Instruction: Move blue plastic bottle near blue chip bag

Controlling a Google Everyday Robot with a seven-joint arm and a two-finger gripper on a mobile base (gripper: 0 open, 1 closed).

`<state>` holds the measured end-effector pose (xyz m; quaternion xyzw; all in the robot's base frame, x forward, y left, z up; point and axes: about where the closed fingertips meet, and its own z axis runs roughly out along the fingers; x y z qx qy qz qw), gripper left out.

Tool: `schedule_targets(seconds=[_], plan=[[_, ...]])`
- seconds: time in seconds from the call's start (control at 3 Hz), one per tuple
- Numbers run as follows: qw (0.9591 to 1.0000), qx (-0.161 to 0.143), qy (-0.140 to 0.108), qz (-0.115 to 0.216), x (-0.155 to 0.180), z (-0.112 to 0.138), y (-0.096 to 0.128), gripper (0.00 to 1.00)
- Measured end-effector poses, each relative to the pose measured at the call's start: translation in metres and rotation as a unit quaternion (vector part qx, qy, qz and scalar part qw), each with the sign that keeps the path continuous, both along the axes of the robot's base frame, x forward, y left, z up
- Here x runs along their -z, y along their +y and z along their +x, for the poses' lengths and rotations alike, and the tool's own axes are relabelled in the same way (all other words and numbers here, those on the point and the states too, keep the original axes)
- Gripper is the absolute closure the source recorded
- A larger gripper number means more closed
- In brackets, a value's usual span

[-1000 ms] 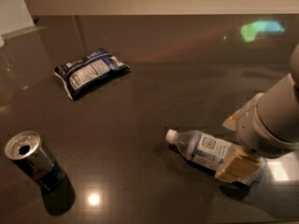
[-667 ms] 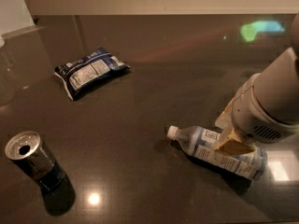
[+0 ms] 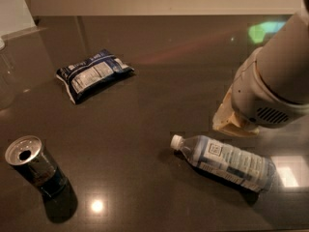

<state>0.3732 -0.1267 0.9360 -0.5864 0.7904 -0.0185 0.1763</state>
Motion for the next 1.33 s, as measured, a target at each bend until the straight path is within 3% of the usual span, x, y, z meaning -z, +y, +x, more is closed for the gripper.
schedule_targets(seconds=[0.33,0.67,1.33], plan=[[1.0000,-0.003,-0.003,0.001,-0.011,0.001,0.004,0.86],[0.9999,-0.005,-0.002,0.013,-0.012,0.000,-0.002,0.63],[0.9997,-0.011,-0.020,0.010,-0.028,-0.004,0.007,0.17]])
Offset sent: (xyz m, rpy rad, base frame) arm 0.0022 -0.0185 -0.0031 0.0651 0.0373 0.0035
